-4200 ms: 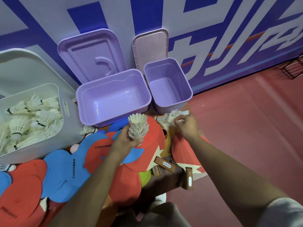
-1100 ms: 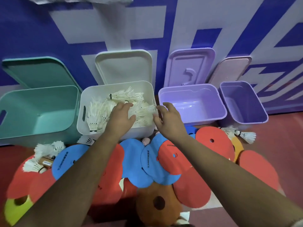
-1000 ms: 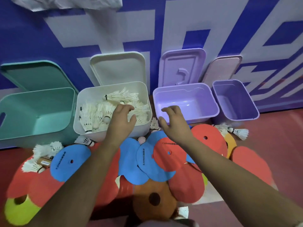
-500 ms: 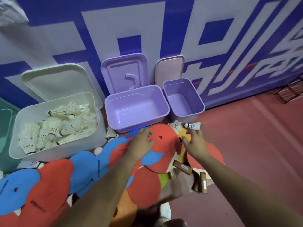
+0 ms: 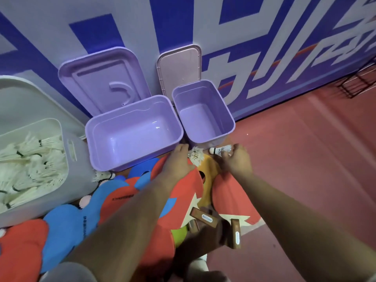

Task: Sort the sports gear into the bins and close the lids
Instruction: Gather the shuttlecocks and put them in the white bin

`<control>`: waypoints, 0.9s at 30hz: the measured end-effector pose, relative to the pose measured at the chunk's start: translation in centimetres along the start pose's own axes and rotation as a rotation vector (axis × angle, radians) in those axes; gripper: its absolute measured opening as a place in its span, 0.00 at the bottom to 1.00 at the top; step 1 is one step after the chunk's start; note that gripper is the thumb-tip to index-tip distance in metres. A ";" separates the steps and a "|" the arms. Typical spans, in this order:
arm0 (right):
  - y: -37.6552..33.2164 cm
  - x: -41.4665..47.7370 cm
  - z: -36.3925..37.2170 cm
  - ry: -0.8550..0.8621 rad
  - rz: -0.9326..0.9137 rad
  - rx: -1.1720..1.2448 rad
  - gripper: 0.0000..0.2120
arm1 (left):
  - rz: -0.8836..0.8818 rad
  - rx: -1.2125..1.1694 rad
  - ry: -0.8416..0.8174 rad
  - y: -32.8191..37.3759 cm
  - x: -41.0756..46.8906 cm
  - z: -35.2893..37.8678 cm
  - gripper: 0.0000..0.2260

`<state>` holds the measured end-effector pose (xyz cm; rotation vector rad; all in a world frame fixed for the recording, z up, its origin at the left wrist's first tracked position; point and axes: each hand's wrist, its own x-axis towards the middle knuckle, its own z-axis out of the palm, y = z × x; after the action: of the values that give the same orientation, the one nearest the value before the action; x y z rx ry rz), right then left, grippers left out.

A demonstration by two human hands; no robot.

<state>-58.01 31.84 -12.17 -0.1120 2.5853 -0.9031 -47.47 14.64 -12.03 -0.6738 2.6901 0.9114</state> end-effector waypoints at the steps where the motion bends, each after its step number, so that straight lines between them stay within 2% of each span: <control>1: -0.1 0.4 0.1 -0.012 0.022 0.034 0.15 | 0.000 0.005 -0.004 0.0 0.6 0.3 0.32; 5: 0.2 1.5 0.9 -0.017 0.185 0.250 0.08 | 0.016 0.082 0.007 -0.2 2.4 1.4 0.19; 8: 1.2 1.8 1.8 -0.062 0.207 0.312 0.05 | -0.002 0.162 0.017 -0.3 2.8 1.7 0.22; 10: 1.6 1.6 1.9 -0.026 0.192 0.311 0.05 | 0.010 0.168 0.042 -0.5 3.1 1.9 0.24; 11: 1.9 1.6 2.0 0.025 0.188 0.273 0.09 | 0.017 0.151 0.053 -0.6 3.1 2.0 0.24; 13: 2.5 1.9 2.1 0.110 0.172 0.152 0.23 | 0.031 0.097 0.069 -0.7 3.0 2.1 0.26; 15: 2.9 2.6 2.4 0.068 0.175 0.133 0.28 | 0.058 0.038 0.081 -0.8 2.7 2.4 0.25; 17: 2.9 3.2 2.5 -0.013 0.181 0.135 0.21 | 0.096 0.000 0.083 -0.7 2.4 2.7 0.24; 20: 2.8 3.5 2.6 -0.030 0.175 0.174 0.05 | 0.149 -0.003 0.069 -0.7 1.9 3.3 0.25; 23: 3.1 2.7 2.6 0.001 0.128 0.220 0.08 | 0.198 -0.012 0.088 -0.6 1.4 3.6 0.27; 27: 3.2 -0.3 1.2 0.166 -0.067 0.232 0.05 | 0.200 -0.123 0.112 0.3 0.2 3.1 0.28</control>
<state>-57.08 33.73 -14.87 -0.0611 2.6159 -1.2798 -47.58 16.71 -14.41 -0.4989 2.8587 1.1278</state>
